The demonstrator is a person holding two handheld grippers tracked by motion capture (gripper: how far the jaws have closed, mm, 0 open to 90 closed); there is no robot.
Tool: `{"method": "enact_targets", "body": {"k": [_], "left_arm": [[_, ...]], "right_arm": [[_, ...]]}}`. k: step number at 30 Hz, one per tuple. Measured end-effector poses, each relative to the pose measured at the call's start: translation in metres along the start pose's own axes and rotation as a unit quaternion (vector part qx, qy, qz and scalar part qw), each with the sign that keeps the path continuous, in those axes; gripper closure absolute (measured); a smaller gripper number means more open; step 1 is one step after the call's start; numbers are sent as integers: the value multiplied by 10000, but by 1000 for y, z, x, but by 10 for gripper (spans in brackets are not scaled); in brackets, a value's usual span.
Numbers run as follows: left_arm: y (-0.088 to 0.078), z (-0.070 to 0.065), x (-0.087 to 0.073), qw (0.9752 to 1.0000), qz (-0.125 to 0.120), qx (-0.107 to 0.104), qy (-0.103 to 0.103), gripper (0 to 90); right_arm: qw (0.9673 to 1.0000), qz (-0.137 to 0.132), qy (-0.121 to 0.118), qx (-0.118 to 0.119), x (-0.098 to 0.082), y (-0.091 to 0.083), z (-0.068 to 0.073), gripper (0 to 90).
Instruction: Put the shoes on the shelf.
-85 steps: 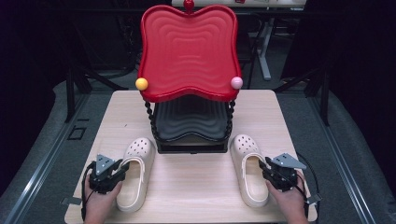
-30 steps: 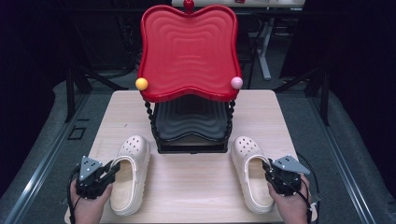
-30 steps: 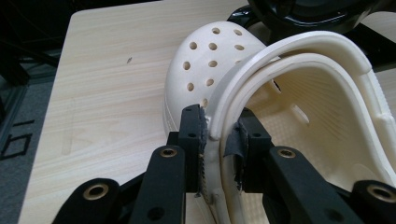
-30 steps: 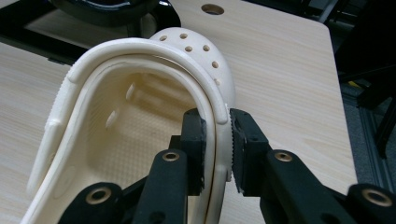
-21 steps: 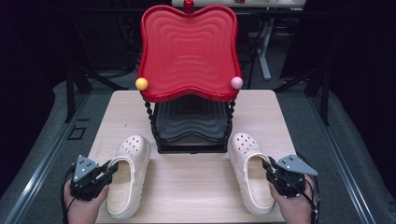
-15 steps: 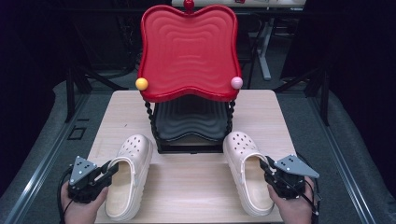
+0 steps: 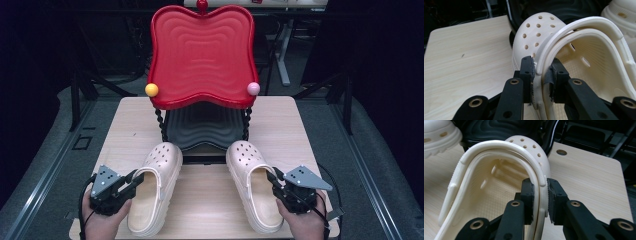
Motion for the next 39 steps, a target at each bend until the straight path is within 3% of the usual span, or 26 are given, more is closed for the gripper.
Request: {"method": "enact_targets", "body": {"k": [6, 18, 33, 39], "left_arm": [[16, -15, 7, 9998, -57, -164, 48, 756], [36, -29, 20, 9994, -146, -289, 117, 757], [47, -35, 28, 9992, -162, -317, 183, 756], [55, -34, 33, 9993, -200, -229, 236, 756]], "right_arm": [[9999, -15, -51, 152, 6, 11, 13, 762], [9994, -123, -8, 322, 20, 35, 27, 762], [9993, -174, 0, 336, 26, 47, 33, 761], [9991, -275, 82, 319, 30, 52, 34, 761]]}}
Point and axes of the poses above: each handheld gripper's, and its own axes: y roughly forward along the jaws, x roughly out of its top, z roughly to its left, the point moved 9 cm from there along y, roughly forward along the jaws, and after that the axes turned 12 degrees about -z, right-handed, at the moved point
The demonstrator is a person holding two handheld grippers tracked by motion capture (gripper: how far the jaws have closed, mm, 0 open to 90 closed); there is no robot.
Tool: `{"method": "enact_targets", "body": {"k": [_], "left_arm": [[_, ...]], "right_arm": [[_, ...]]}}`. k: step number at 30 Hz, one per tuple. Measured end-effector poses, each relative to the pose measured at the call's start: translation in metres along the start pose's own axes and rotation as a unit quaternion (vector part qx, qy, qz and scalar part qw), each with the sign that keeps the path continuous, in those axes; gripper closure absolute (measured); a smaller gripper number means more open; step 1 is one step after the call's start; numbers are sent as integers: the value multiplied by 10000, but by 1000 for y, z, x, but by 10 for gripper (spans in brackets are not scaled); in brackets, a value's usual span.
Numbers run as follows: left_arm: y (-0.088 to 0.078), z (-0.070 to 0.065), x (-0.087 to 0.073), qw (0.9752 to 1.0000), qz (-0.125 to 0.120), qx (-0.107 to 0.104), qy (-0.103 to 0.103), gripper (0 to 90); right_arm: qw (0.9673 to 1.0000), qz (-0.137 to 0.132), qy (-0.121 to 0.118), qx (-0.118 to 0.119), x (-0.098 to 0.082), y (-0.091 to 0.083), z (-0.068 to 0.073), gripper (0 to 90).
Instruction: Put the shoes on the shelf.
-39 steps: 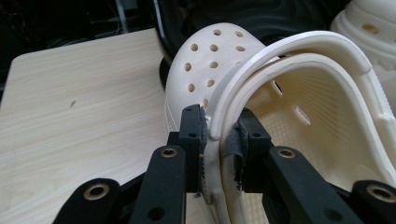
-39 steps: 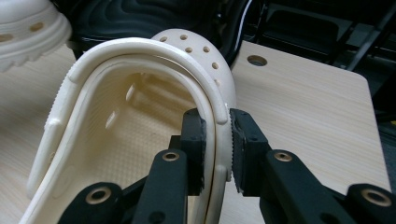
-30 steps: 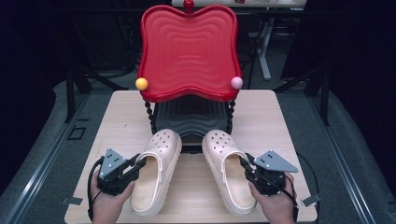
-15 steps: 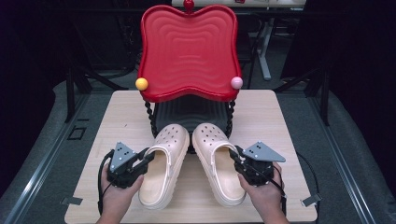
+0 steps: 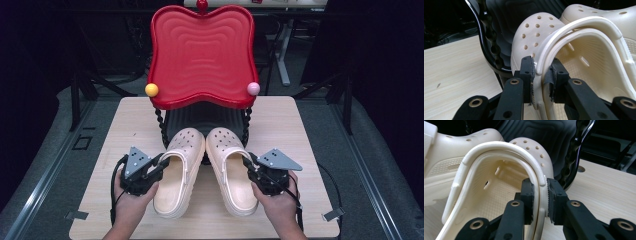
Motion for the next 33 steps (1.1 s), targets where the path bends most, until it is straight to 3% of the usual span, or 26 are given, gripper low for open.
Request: {"method": "enact_targets", "body": {"k": [8, 15, 21, 29, 33], "left_arm": [[19, 7, 6, 9999, -79, 136, -41, 756], [34, 11, 11, 9995, -170, 240, 117, 756], [48, 16, 13, 9995, -187, 256, 41, 755], [62, 21, 22, 9988, -290, 361, 132, 754], [70, 24, 25, 9987, -346, 361, 16, 751]], "right_arm": [[9997, -179, -41, -137, 2, 16, -5, 761], [9994, -277, -48, -191, 7, 33, -9, 761], [9991, -311, -105, -265, 9, 49, -9, 760], [9984, -455, -24, -332, 14, 64, -11, 759], [9980, -483, -69, -398, 19, 71, -12, 758]]}}
Point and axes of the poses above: each handheld gripper's, and its own axes: y roughly forward along the jaws, x roughly out of its top, z roughly to its left, the point moved 9 cm from there along y, roughly forward along the jaws, and after that the axes turned 12 degrees about -z, right-handed, at the moved point
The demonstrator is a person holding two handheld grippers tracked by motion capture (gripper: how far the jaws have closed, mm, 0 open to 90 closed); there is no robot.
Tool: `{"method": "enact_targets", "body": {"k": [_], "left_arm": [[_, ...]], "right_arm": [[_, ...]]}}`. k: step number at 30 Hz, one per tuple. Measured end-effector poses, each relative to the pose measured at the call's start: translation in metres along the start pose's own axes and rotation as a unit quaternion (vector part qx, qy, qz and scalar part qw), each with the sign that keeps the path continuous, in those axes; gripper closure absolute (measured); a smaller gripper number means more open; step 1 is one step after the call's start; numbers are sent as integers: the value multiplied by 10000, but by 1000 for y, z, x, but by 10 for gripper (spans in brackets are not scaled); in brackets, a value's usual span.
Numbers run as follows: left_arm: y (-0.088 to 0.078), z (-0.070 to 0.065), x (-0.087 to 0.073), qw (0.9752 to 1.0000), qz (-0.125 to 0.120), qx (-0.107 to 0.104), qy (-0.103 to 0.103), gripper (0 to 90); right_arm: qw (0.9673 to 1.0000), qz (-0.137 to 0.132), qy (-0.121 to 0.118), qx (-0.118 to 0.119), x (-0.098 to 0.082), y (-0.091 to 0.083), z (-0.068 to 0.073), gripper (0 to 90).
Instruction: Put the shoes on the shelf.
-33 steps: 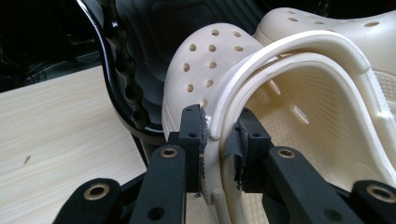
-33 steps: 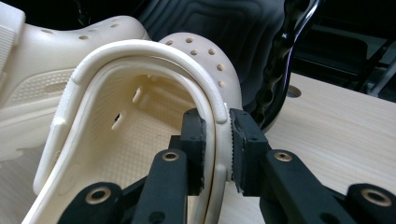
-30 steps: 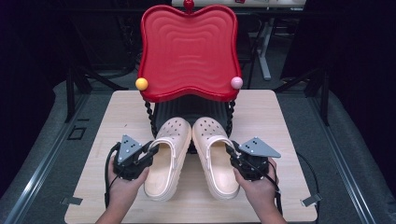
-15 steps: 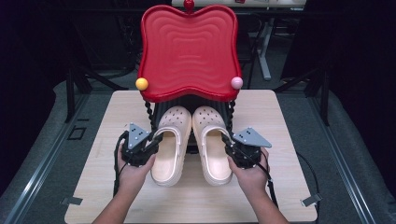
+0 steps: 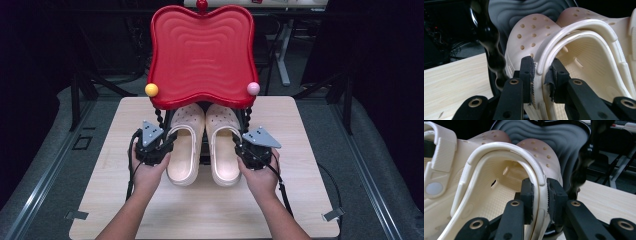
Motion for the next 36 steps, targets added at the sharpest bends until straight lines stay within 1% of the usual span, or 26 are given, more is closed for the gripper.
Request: {"method": "enact_targets", "body": {"k": [2, 5, 7, 10, 11, 12, 13, 15, 18, 20, 23, 26, 28, 30, 33, 36], "left_arm": [[4, -1, -2, 10000, -34, -15, -7, 746], [7, -1, -3, 9999, -124, 38, 37, 738], [8, -1, -3, 9999, -159, 33, -9, 731], [10, 0, -3, 9998, -179, 59, -6, 727], [11, 0, -2, 9998, -169, 67, -13, 727], [12, 0, -1, 9998, -182, 104, -14, 727], [13, -1, -1, 9997, -186, 124, 7, 726], [15, 0, 0, 9996, -222, 149, -30, 724], [15, 1, 1, 9997, -216, 103, -107, 720], [14, 0, 1, 9997, -237, 57, -84, 704], [12, 0, 0, 9996, -270, -2, -115, 687], [11, -1, 0, 9995, -245, -60, -208, 652], [12, -3, -1, 9992, -215, -162, -286, 600], [13, -2, -3, 9992, -215, -119, -308, 581], [14, 0, -5, 9989, -186, -95, -416, 549], [14, 0, -6, 9989, -190, -125, -413, 523]], "right_arm": [[10000, -20, 14, -38, 1, 6, 0, 757], [9999, 34, -93, -46, -1, 10, 0, 754], [9998, 68, -160, -54, -4, 11, 0, 749], [9999, 53, -149, -35, -5, 12, -1, 746], [9999, 29, -108, -21, -5, 13, 0, 746], [9999, 12, -107, -16, -5, 14, 0, 746], [9999, 31, -136, -42, -4, 15, -1, 745], [9999, 32, -138, -80, -4, 18, 0, 744], [9999, 35, -139, -88, -4, 19, 0, 736], [9999, 21, -113, -79, -5, 18, 0, 720], [10000, 32, -34, -7, -6, 16, 0, 697], [10000, 49, -19, 18, -7, 17, 1, 662], [10000, 66, -41, 30, -8, 16, 1, 640], [10000, 47, -85, 12, -7, 15, 1, 639], [9999, 27, -100, 18, -6, 13, 1, 632], [9999, -9, -106, 20, -5, 11, 0, 625]]}}
Point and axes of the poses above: each handheld gripper's, and its own axes: y roughly forward along the jaws, x roughly out of its top, z roughly to its left, the point moved 9 cm from there along y, roughly forward along the jaws, and after that the axes turned 12 degrees about -z, right-handed, at the moved point
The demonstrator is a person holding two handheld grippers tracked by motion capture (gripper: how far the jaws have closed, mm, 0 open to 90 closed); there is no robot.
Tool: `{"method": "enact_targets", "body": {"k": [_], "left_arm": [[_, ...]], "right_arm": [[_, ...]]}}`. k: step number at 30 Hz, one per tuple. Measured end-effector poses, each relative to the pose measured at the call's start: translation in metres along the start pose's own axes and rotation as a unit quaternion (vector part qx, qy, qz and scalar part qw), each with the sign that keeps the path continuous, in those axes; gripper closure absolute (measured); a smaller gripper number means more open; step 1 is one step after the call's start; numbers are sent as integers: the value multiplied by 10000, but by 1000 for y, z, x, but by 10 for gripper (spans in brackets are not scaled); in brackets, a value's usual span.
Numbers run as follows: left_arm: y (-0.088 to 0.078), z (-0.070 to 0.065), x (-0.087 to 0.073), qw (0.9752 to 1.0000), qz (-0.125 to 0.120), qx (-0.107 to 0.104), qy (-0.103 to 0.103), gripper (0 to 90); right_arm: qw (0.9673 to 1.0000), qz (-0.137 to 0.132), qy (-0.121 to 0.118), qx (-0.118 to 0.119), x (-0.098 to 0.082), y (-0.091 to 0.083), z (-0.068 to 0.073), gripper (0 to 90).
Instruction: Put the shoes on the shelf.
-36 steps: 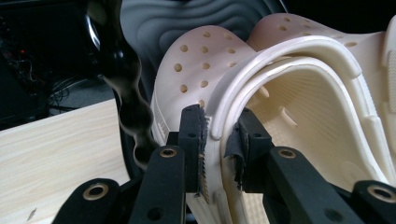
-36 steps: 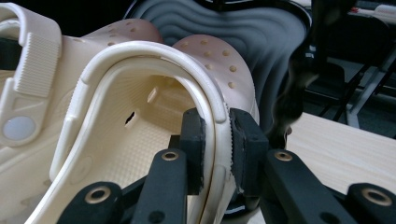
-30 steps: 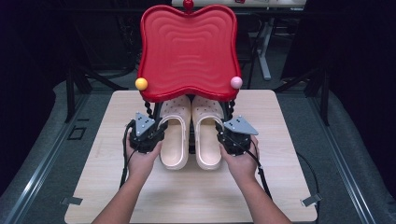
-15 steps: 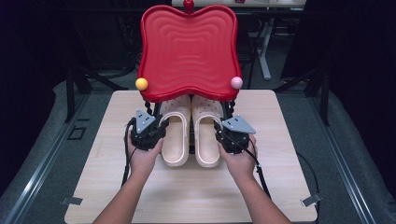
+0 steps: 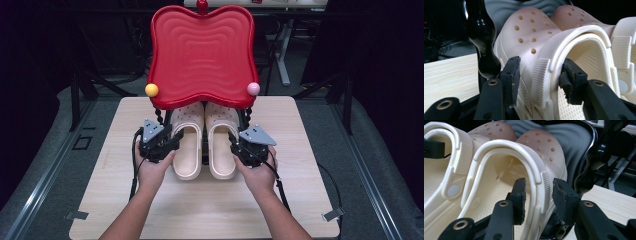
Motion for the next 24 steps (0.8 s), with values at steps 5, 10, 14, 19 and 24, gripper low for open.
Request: {"method": "enact_targets", "body": {"k": [5, 10, 14, 19, 24], "left_arm": [[-3, -2, 3, 10000, -49, -37, 2, 492], [-11, -4, 6, 10000, -18, -73, 13, 482], [-21, -7, 10, 9998, -106, -150, -55, 474], [-35, -11, 12, 9995, -195, -233, 27, 477], [-44, -14, 11, 9992, -263, -298, -26, 481]], "right_arm": [[10000, 0, -38, 19, 2, -4, 0, 609], [9999, -57, -24, 92, 7, -14, 1, 591], [9998, -126, -70, 119, 10, -23, 1, 573], [9993, -159, -179, 279, 11, -35, 5, 513], [9984, -292, -159, 450, 12, -45, 9, 464]]}}
Point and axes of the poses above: each handheld gripper's, and its own axes: y roughly forward along the jaws, x roughly out of its top, z roughly to its left, the point moved 9 cm from there along y, roughly forward along the jaws, and after that the axes turned 12 degrees about -z, right-handed, at the moved point
